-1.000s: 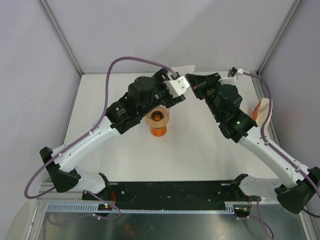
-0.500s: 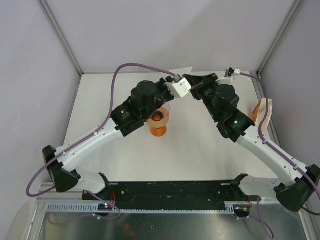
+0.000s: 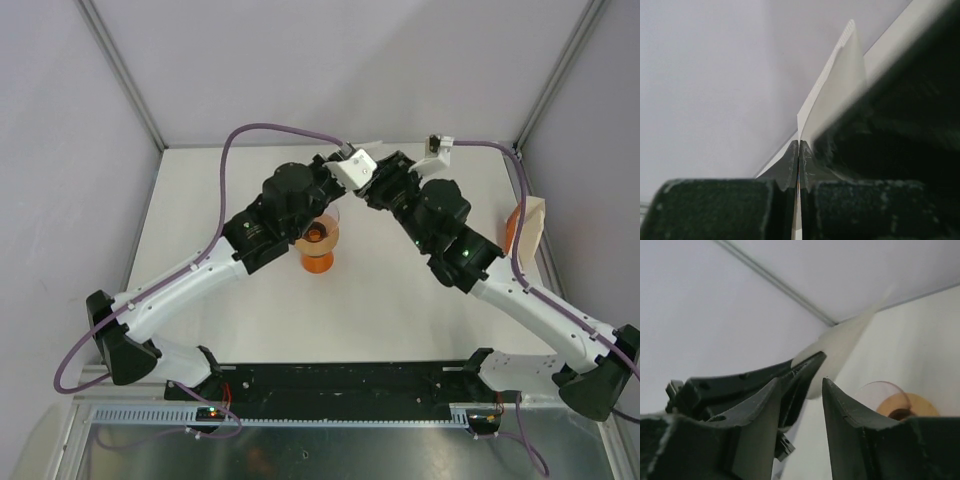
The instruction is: Place the coffee filter in the dripper
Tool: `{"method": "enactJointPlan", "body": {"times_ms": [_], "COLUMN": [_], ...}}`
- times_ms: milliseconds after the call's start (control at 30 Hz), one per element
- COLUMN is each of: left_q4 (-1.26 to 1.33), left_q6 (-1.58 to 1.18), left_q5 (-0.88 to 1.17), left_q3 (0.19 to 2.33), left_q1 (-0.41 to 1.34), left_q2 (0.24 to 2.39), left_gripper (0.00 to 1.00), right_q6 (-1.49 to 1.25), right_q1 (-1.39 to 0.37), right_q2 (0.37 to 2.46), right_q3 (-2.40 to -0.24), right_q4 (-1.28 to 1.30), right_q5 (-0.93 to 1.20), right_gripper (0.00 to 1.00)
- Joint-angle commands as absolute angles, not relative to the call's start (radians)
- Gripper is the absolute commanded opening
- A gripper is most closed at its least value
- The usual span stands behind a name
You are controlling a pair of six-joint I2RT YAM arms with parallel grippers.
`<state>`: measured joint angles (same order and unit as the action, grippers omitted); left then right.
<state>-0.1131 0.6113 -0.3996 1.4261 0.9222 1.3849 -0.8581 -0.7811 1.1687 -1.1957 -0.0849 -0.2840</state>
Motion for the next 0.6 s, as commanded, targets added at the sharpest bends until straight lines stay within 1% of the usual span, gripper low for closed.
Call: {"method": "enactJointPlan", "body": {"times_ms": [0, 67, 200, 333, 467, 567], "left_q4": [-0.066, -0.073, -0.103, -0.131, -0.154, -0.174], "left_q6": [0.488, 0.459, 0.419, 0.398, 0.380, 0.359], "left_q5": [-0.434, -0.428, -0.417, -0.399, -0.381, -0.366], "left_q3": [1.447, 1.448, 1.448, 1.447, 1.453, 1.464], "left_q1": [0.896, 0.893, 0.894, 0.894, 0.893, 0.895], "left_q2": [1.366, 1.362, 1.355, 1.346, 1.343, 1.340], "left_gripper": [0.00, 0.00, 0.00, 0.00, 0.00, 0.00], "right_q6": [-0.639, -0.616, -0.626, -0.615, -0.585, -0.594], "right_q1": [-0.894, -0.942, -0.973, -0.962, -0.956, -0.933], "right_q2": [1.113, 1.109, 1.091, 1.080, 1.101, 1.119], "right_q3": [-1.233, -1.233, -1.208, -1.167, -1.163, -1.163], "right_q4": [-0.034, -0.012, 0.032, -0.058, -0.157, -0.182], "right_q5": [-0.381, -0.448, -0.523, -0.534, -0.531, -0.540], "right_gripper": [0.46, 0.48, 0.53, 0.58, 0.59, 0.58]}}
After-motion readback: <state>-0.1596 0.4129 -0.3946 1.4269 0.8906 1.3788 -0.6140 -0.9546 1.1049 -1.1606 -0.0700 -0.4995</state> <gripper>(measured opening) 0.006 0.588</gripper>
